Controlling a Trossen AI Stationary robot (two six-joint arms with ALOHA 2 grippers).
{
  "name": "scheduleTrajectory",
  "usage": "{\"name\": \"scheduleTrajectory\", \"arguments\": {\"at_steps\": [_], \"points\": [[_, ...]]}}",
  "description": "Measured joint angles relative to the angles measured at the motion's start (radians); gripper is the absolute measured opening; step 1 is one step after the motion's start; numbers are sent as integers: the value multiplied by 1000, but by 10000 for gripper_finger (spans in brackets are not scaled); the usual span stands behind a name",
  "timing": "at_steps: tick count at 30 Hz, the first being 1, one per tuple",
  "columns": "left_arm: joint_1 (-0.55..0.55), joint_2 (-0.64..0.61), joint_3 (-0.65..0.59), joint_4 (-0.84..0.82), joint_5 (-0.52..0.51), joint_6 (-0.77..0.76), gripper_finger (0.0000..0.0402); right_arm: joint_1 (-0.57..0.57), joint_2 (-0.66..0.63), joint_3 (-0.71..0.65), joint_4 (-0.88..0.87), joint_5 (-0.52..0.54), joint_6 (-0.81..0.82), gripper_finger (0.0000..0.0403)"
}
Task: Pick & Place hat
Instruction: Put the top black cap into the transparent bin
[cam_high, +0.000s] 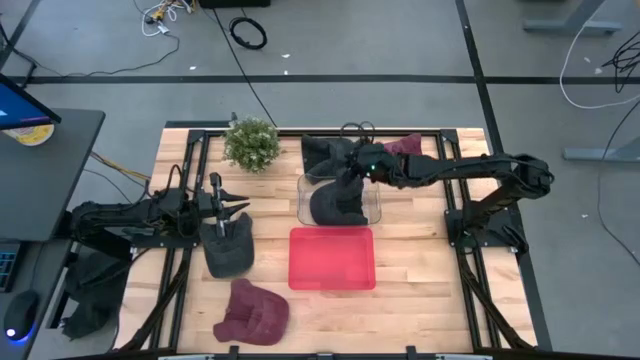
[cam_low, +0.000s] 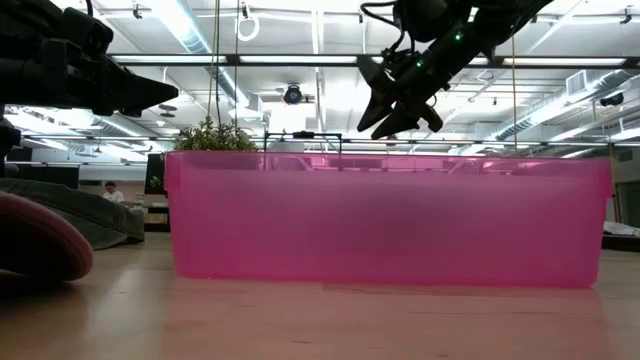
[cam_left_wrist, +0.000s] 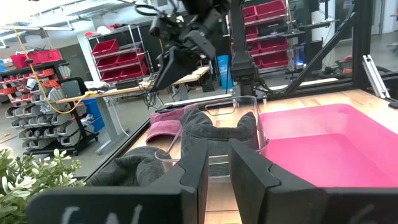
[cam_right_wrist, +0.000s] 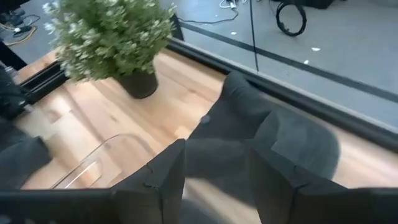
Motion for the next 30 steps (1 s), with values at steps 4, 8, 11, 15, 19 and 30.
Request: {"name": "scheduleTrajectory", "arguments": {"at_steps": [4, 8, 11, 15, 19, 30], "points": [[0, 0, 0, 0, 0, 0, 67, -76, 0, 0, 27, -70, -42, 167], [0, 0, 0, 0, 0, 0, 67, -151, 0, 0, 63, -161, -77, 167], [0, 0, 0, 0, 0, 0, 67, -202, 0, 0, 93, -216, -103, 167], [0, 0, 0, 0, 0, 0, 67, -254, 0, 0, 142, -270, -143, 167], [0, 0, 0, 0, 0, 0, 67, -288, 6, 13, 145, -307, -174, 167], [0, 0, 0, 0, 0, 0, 67, -304, 274, 338, -257, -321, -202, 167]]}}
